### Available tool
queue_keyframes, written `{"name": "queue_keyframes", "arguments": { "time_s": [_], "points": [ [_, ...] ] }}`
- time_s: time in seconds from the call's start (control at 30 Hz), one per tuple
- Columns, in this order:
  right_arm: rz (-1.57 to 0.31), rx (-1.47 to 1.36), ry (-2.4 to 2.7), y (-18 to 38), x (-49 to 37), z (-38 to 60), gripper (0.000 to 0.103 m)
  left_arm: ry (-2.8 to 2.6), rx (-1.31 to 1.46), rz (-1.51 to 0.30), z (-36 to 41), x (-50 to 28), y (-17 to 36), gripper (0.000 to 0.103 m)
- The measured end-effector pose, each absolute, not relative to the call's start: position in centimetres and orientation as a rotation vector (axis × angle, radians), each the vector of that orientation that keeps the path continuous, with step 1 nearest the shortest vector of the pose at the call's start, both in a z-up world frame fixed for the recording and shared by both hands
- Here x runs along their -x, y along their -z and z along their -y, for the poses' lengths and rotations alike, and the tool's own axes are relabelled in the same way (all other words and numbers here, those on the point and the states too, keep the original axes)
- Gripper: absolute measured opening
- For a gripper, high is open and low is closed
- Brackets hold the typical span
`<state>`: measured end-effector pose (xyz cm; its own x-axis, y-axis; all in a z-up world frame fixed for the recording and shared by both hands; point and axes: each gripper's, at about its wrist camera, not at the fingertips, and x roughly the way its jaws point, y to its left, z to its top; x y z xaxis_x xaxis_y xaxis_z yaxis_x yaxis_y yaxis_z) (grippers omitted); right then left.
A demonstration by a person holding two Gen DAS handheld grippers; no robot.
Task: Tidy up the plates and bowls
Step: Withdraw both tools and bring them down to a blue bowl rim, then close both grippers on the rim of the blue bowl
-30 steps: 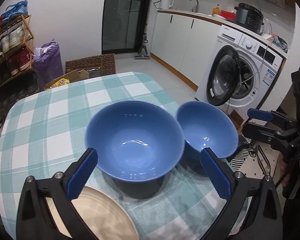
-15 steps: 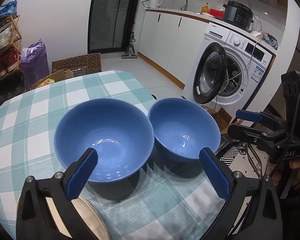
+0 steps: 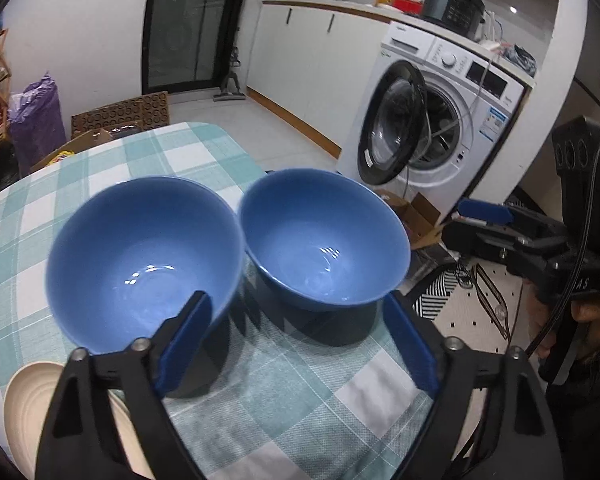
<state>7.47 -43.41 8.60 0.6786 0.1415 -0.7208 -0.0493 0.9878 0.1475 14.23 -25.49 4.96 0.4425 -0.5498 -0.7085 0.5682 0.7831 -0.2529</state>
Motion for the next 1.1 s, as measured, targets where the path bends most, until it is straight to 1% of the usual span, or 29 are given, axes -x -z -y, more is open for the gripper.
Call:
{"name": "queue_keyframes", "arguments": {
  "time_s": [0.1, 0.17, 0.27, 0.37, 0.43, 0.6, 0.73, 0.87, 0.97, 1.07, 1.1],
  "points": [
    [-0.819, -0.128, -0.093, -8.5, -7.2, 44.3, 0.102, 0.715, -0.027, -0.882, 26.2, -14.2, -4.6, 0.073],
    [-0.822, -0.134, -0.091, -8.3, -7.1, 44.7, 0.102, 0.726, -0.026, -0.894, 26.5, -14.2, -4.3, 0.061],
    [-0.834, -0.140, -0.082, -8.0, -7.2, 45.2, 0.102, 0.731, -0.009, -0.908, 26.7, -14.5, -4.0, 0.056],
    [-0.845, -0.145, -0.073, -7.6, -7.5, 45.5, 0.101, 0.728, 0.003, -0.926, 26.9, -14.7, -3.5, 0.055],
    [-0.852, -0.154, -0.073, -7.2, -7.7, 45.8, 0.099, 0.726, 0.009, -0.936, 27.0, -14.9, -3.2, 0.055],
    [-0.881, -0.165, -0.065, -6.2, -8.9, 46.2, 0.088, 0.708, 0.022, -0.945, 27.0, -15.4, -2.9, 0.055],
    [-0.903, -0.166, -0.060, -5.3, -10.2, 46.3, 0.082, 0.706, 0.033, -0.950, 27.1, -15.8, -2.6, 0.055],
    [-0.917, -0.181, -0.067, -4.4, -11.6, 46.5, 0.073, 0.697, 0.034, -0.957, 27.3, -16.3, -2.3, 0.054],
    [-0.924, -0.191, -0.068, -3.8, -12.5, 46.6, 0.069, 0.701, 0.034, -0.957, 27.4, -16.4, -2.3, 0.053],
    [-0.928, -0.190, -0.060, -3.3, -13.3, 46.7, 0.063, 0.703, 0.033, -0.957, 27.6, -16.6, -2.3, 0.053],
    [-0.932, -0.190, -0.057, -3.1, -13.6, 46.7, 0.063, 0.704, 0.034, -0.958, 27.7, -16.6, -2.3, 0.053]
  ]
}}
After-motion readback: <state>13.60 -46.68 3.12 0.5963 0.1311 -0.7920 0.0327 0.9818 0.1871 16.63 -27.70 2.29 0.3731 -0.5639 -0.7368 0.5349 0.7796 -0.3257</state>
